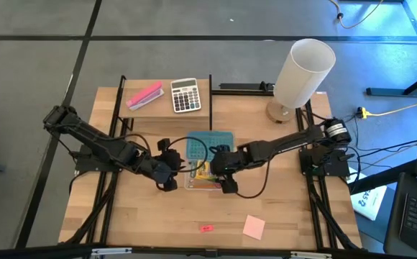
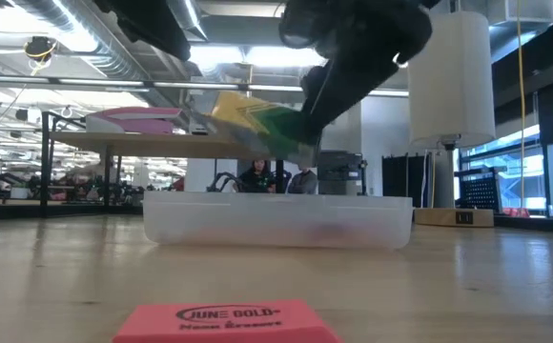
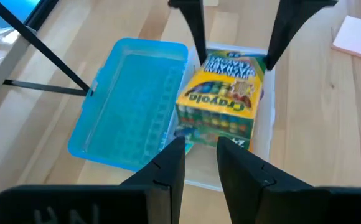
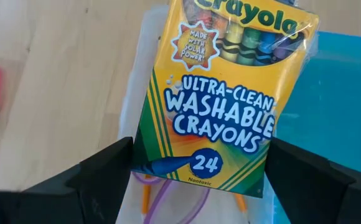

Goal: Pack school essentials
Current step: Put the yellow crayon box into the blue supply box

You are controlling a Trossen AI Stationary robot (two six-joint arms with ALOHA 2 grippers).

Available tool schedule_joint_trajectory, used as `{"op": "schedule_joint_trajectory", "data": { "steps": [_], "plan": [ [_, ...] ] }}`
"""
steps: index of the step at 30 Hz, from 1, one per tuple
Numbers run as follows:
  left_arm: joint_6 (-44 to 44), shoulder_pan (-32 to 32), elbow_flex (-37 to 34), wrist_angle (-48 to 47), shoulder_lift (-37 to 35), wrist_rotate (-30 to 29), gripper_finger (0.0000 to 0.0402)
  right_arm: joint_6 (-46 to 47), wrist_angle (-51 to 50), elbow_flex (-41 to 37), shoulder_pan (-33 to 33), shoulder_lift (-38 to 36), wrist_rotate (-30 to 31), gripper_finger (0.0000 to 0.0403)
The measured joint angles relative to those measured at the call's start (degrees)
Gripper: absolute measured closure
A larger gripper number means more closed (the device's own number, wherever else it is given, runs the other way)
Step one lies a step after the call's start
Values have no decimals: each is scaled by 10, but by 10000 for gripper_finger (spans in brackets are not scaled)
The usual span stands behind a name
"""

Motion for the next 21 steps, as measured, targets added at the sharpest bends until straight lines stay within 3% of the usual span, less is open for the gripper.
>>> {"op": "schedule_joint_trajectory", "data": {
  "steps": [21],
  "plan": [
    [1,0,0,3,0,1,316,-22,58,0,-24,80,-41,61]
  ]
}}
